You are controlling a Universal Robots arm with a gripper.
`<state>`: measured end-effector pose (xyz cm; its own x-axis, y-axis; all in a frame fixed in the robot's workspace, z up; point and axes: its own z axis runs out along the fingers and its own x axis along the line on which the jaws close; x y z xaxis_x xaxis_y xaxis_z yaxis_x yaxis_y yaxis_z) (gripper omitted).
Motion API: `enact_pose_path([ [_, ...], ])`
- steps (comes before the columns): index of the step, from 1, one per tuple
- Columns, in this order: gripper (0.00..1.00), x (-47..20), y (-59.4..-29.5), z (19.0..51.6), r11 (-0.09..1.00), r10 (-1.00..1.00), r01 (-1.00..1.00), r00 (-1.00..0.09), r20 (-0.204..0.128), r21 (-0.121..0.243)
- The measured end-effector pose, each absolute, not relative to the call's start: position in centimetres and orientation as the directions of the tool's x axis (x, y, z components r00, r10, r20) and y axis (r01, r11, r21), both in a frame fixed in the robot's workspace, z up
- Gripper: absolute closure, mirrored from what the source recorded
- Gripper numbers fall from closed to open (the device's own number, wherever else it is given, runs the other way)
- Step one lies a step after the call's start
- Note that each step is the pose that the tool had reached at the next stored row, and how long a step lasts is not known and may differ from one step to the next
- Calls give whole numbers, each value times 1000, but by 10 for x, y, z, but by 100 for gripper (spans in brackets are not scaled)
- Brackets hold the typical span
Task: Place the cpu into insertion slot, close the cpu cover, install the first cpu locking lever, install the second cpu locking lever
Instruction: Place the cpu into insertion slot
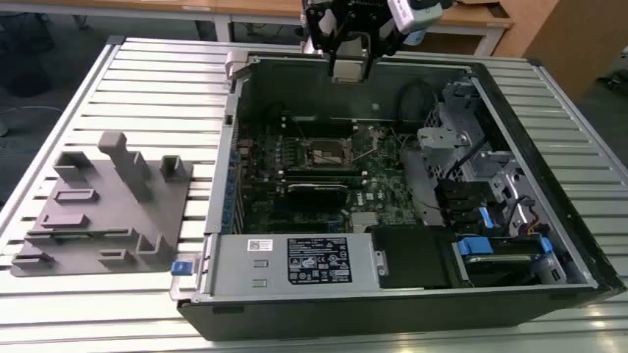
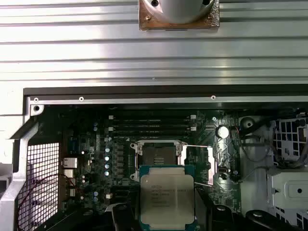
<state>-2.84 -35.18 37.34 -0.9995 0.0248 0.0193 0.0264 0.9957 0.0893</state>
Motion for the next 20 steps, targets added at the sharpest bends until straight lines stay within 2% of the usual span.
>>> enact_pose_path([
  [13, 46, -28, -352, 373, 996, 25, 26, -1000, 19, 89],
  [20, 46, -31, -352, 362, 996, 25, 26, -1000, 19, 88],
])
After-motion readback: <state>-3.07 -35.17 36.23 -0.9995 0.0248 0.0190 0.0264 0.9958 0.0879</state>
